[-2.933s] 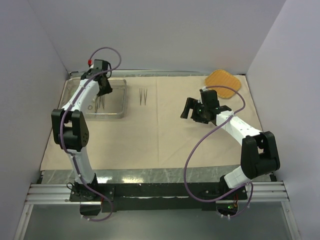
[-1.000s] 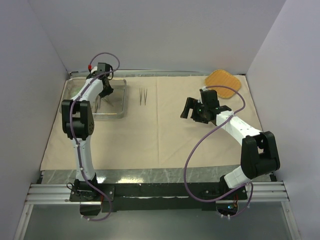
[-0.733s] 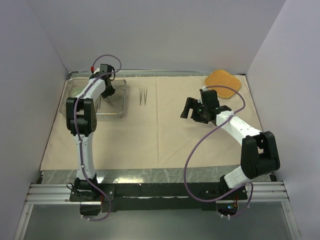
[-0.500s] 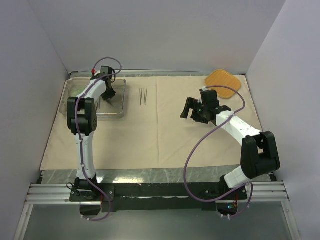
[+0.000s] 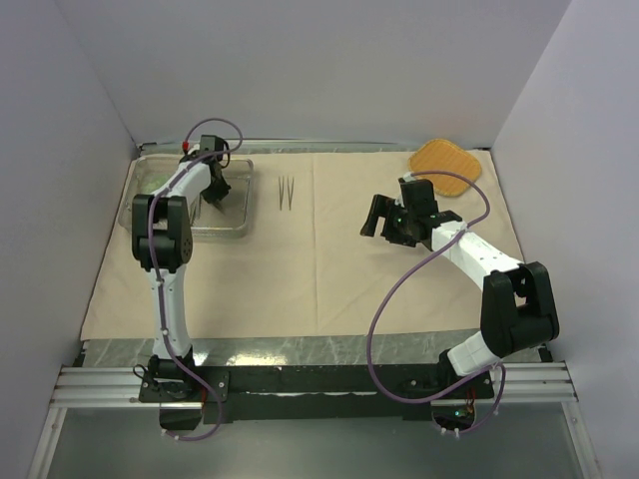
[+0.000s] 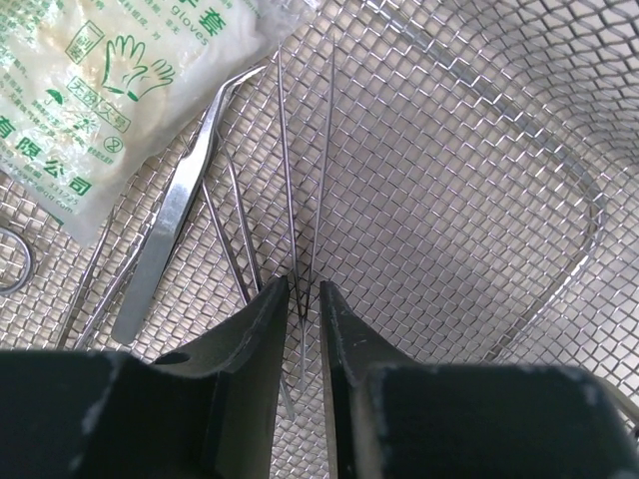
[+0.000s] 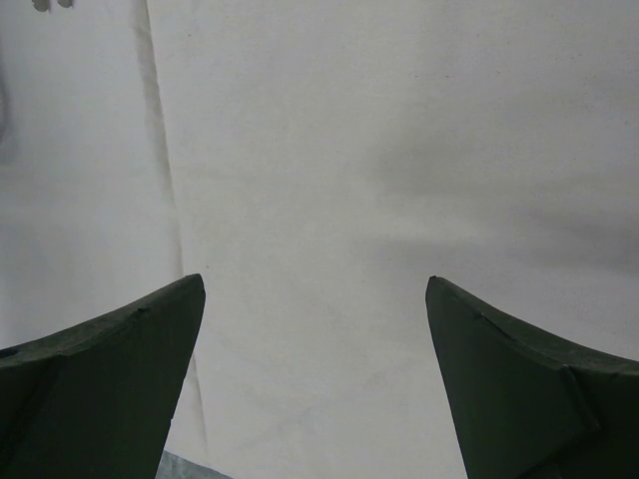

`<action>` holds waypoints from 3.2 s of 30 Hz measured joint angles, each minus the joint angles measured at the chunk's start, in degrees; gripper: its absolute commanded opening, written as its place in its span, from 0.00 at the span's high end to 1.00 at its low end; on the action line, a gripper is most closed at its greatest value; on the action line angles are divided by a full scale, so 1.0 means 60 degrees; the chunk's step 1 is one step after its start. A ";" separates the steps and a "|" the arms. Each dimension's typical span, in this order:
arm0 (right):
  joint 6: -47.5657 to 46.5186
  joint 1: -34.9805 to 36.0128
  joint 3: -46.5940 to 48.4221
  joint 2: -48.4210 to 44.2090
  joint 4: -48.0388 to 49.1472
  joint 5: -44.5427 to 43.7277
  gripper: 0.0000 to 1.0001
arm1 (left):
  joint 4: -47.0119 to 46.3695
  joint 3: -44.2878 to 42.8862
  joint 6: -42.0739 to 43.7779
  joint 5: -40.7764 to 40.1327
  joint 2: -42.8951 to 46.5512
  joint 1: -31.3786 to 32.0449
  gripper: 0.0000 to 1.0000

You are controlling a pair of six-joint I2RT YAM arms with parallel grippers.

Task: Open and lay out the surgical kit
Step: Pick up the medical item from the container, then place the medical item in the surgical kit.

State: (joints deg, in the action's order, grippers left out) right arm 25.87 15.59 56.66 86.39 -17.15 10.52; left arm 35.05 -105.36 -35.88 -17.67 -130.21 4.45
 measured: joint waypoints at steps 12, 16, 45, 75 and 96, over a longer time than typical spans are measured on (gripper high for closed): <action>0.0000 0.0000 -0.0018 0.0000 0.0007 0.0004 0.00 | 0.0248 0.0117 0.0044 0.0062 0.0142 0.0102 0.75; 0.0004 0.0000 -0.0084 0.0000 0.0007 0.0004 0.00 | 0.0437 0.0189 0.0047 0.0109 0.0233 0.0211 0.76; 0.0000 0.0000 -0.0109 0.0000 0.0007 0.0007 0.00 | 0.0889 0.0816 0.0047 0.0284 0.0699 0.0423 0.96; 0.0004 0.0000 -0.0124 -0.0087 0.0004 -0.0157 0.00 | 0.0976 -0.0219 0.1486 0.0495 0.2503 0.3187 0.98; -0.0255 0.0000 -0.0131 -0.0539 -0.0627 -0.0484 0.00 | 0.0415 -0.2379 0.2302 0.0382 -0.1118 0.4240 0.98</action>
State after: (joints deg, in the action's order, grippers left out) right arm 24.34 15.59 55.88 83.15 -20.91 7.62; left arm 37.54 -119.63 -22.06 -15.38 -136.92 29.89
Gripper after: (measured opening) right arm 0.999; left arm 0.023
